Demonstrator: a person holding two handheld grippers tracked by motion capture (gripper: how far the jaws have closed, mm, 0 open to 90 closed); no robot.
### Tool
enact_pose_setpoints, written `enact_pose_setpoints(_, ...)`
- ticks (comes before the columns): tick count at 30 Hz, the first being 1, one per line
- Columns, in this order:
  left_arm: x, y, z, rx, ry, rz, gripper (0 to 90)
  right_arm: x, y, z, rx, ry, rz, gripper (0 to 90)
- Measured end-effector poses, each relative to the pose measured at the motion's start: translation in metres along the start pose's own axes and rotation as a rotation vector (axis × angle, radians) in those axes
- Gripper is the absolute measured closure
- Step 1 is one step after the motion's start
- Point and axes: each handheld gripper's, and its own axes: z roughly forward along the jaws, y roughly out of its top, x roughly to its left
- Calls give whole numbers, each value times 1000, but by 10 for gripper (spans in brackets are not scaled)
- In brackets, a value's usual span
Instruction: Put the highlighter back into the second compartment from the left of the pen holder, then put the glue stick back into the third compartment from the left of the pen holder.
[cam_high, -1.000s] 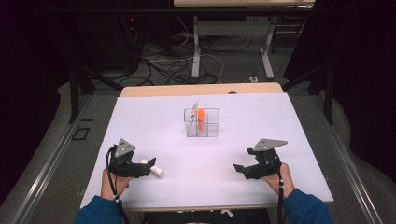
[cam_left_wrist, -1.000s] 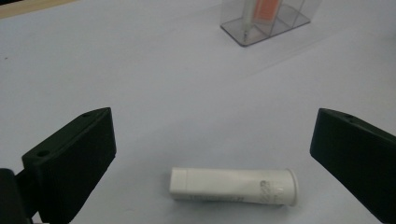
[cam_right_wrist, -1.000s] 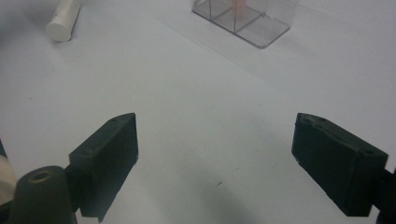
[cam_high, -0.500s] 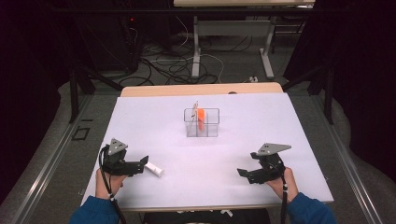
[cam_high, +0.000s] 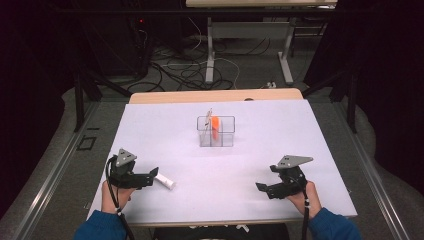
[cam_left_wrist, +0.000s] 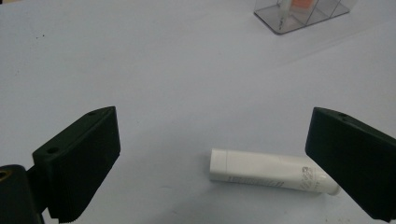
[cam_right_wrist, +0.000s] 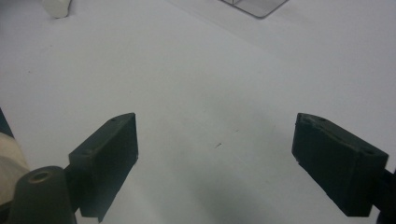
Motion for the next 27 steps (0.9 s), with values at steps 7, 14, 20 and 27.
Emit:
enact_pose_setpoints(7, 3, -1, 0, 24, 2, 18, 83, 0, 1, 0, 0, 0, -2, 141)
enact_pose_setpoints(14, 1, -2, 3, 61, 7, 50, 389, 0, 0, 0, -1, 1, -2, 141)
enact_pose_setpoints(20, 2, -5, 7, 85, -10, 45, 637, -1, 0, 0, 1, -1, 0, 141)
enact_pose_setpoints(27, 5, -8, 16, 141, -32, 57, 842, -1, 1, 1, 2, 4, -1, 142)
